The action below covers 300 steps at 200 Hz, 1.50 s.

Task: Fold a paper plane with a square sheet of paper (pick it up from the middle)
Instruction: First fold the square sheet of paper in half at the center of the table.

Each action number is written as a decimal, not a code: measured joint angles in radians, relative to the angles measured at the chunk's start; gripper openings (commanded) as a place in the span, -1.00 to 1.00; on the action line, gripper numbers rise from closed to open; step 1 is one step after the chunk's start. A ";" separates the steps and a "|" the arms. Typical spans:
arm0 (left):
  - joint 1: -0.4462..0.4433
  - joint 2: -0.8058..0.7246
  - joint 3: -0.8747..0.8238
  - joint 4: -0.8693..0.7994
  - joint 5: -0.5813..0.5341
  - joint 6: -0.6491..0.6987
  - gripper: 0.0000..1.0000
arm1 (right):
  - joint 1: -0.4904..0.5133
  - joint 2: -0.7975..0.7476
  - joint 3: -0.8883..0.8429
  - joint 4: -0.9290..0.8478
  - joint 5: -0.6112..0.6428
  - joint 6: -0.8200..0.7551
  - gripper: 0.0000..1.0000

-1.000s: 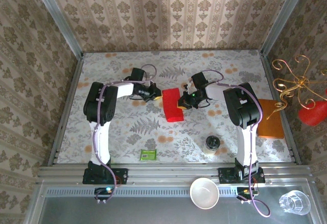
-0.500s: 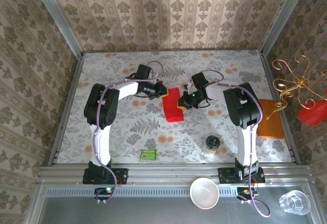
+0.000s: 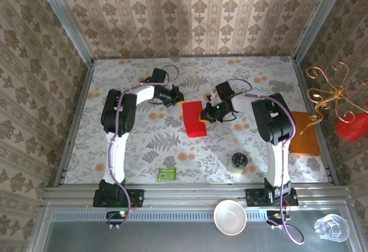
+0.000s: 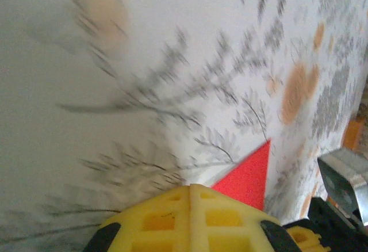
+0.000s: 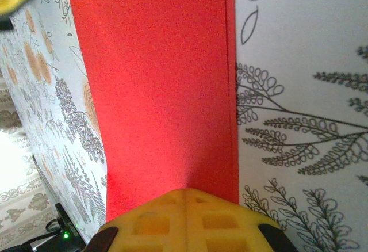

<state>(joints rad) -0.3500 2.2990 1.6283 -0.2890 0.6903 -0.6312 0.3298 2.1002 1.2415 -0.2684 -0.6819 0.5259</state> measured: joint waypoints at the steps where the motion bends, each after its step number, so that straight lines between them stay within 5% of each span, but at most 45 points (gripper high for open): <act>1: 0.002 0.001 0.002 -0.001 -0.001 0.001 -0.90 | 0.000 0.000 0.000 0.000 0.000 0.000 -0.90; 60: 0.071 -0.093 -0.066 -0.061 -0.084 0.022 -0.89 | 0.000 -0.001 -0.001 0.000 0.001 0.000 -0.90; 100: -0.098 -0.304 -0.311 0.034 -0.059 -0.058 -0.89 | 0.000 -0.002 -0.002 0.001 0.004 0.000 -0.90; 150: -0.254 -0.328 -0.439 0.109 -0.032 -0.156 -0.92 | 0.000 -0.002 -0.002 0.001 0.004 0.000 -0.90; 300: -0.172 -0.422 -0.737 0.381 -0.006 -0.267 -0.93 | 0.003 -0.006 -0.002 -0.001 0.021 0.000 -0.90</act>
<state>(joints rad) -0.5224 1.8771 0.8917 0.0917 0.6846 -0.8982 0.3328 2.0941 1.2400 -0.2691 -0.6609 0.5259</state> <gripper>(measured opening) 0.066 0.066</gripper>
